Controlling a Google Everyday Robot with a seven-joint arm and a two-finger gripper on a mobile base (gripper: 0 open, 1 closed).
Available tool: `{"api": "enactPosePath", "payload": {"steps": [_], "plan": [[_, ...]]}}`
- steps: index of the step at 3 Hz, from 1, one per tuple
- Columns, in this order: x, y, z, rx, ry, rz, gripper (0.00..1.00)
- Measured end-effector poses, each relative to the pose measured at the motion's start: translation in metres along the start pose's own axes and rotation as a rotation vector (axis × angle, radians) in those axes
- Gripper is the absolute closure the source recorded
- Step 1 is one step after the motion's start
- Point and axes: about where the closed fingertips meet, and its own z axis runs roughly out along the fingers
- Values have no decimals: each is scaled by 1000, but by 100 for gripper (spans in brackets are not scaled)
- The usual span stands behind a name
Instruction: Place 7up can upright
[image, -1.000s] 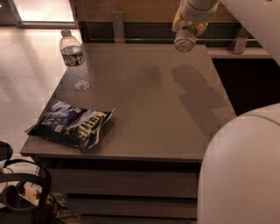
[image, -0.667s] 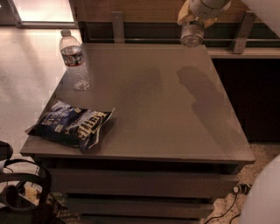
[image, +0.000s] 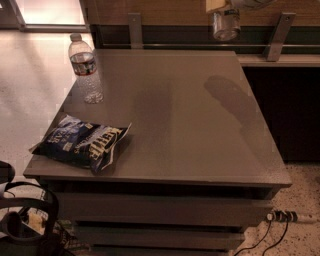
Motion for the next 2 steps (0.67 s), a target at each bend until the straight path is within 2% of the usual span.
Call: {"api": "enactPosePath", "payload": {"steps": [1,2], "plan": [[-7,6,3,-83,-70,-82,100],[-8,10,3,-106,-90,-184,100]]}}
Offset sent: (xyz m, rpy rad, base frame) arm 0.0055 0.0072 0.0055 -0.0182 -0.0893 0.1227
